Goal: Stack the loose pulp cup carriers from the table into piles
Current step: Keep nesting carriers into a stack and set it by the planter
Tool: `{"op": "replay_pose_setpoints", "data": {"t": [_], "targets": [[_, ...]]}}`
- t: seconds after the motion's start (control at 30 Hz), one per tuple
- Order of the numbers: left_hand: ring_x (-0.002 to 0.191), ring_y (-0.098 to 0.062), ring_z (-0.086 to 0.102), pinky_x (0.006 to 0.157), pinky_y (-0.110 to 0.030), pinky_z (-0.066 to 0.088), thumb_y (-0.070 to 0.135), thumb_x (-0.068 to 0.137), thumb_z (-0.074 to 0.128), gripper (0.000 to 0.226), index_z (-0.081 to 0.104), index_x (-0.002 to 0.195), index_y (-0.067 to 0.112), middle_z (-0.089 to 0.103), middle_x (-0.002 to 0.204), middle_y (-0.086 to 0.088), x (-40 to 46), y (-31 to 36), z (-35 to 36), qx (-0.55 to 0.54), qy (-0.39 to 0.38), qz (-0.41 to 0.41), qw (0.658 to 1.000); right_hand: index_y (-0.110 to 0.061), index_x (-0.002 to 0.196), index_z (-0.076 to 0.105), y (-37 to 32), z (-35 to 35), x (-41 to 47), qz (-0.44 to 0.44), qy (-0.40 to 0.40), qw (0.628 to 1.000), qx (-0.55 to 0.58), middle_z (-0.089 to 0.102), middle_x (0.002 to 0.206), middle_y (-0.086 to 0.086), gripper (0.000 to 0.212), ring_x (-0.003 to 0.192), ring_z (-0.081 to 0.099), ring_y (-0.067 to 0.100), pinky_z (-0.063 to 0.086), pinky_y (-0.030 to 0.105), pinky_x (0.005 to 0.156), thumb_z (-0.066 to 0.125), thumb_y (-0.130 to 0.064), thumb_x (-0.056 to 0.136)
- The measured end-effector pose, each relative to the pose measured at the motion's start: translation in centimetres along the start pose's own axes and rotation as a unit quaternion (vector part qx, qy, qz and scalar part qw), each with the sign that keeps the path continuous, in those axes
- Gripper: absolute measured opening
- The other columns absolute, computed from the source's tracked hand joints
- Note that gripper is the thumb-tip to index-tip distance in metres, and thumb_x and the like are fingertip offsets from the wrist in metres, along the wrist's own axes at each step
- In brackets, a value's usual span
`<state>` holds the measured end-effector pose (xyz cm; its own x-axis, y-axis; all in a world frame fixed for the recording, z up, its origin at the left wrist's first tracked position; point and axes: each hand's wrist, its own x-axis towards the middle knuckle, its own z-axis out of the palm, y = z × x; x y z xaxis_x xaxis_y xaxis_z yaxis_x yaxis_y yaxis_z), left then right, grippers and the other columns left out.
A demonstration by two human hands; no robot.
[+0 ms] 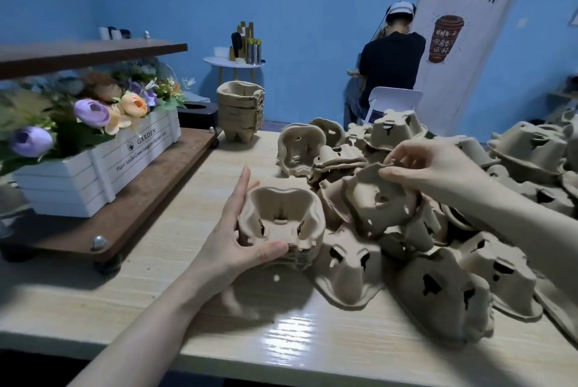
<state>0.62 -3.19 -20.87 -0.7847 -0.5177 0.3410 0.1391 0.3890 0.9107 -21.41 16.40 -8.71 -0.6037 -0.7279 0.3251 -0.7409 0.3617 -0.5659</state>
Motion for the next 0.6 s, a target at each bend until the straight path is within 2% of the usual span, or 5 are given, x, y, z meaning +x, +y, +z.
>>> {"op": "replay_pose_setpoints", "data": {"t": [0.13, 0.23, 0.4, 0.53, 0.6], "targets": [[0.123, 0.027, 0.036, 0.088, 0.004, 0.036, 0.056, 0.049, 0.082, 0.113, 0.019, 0.143, 0.064, 0.034, 0.147, 0.03, 0.2, -0.3, 0.1, -0.015, 0.02, 0.007, 1.0, -0.019, 0.084, 0.068, -1.9, -0.8, -0.4, -0.097, 0.095, 0.98, 0.143, 0.066, 0.07, -0.004, 0.007, 0.061, 0.056, 0.008, 0.046, 0.018, 0.058, 0.073, -0.025, 0.084], [0.124, 0.023, 0.039, 0.089, 0.001, 0.037, 0.056, 0.049, 0.08, 0.109, 0.023, 0.142, 0.062, 0.039, 0.144, 0.021, 0.2, -0.4, 0.3, -0.011, 0.026, 0.01, 1.0, -0.024, 0.082, 0.068, -2.7, 1.6, -1.2, -0.164, 0.04, 0.958, 0.233, 0.07, 0.077, -0.004, 0.006, 0.067, 0.064, 0.012, 0.052, 0.019, 0.062, 0.072, -0.026, 0.078], [0.121, 0.018, 0.046, 0.096, -0.008, 0.041, 0.052, 0.044, 0.084, 0.111, 0.026, 0.138, 0.061, 0.042, 0.135, 0.031, 0.2, -0.8, 0.5, -0.024, 0.04, 0.019, 0.999, -0.009, 0.085, 0.07, -1.8, 6.9, -1.8, -0.303, 0.035, 0.945, 0.117, 0.071, 0.095, 0.003, 0.006, 0.088, 0.068, 0.02, 0.056, 0.039, 0.072, 0.073, -0.008, 0.081], [0.138, -0.004, 0.043, 0.114, -0.039, 0.039, 0.063, 0.042, 0.092, 0.127, 0.016, 0.143, 0.069, 0.04, 0.152, 0.012, 0.3, -1.3, 0.5, -0.04, 0.032, 0.012, 0.999, -0.008, 0.086, 0.071, -1.7, 8.0, -2.0, -0.345, 0.045, 0.936, 0.063, 0.071, 0.097, 0.0, 0.009, 0.092, 0.067, 0.011, 0.055, 0.034, 0.076, 0.071, -0.016, 0.085], [0.14, -0.007, 0.042, 0.116, -0.044, 0.037, 0.065, 0.041, 0.091, 0.129, 0.01, 0.141, 0.071, 0.039, 0.155, 0.009, 0.3, -1.2, 0.5, -0.048, 0.022, 0.006, 0.999, -0.007, 0.086, 0.071, -1.7, 7.8, -2.0, -0.355, 0.043, 0.932, 0.054, 0.071, 0.097, 0.0, 0.013, 0.093, 0.066, 0.009, 0.054, 0.027, 0.078, 0.069, -0.02, 0.086]]}}
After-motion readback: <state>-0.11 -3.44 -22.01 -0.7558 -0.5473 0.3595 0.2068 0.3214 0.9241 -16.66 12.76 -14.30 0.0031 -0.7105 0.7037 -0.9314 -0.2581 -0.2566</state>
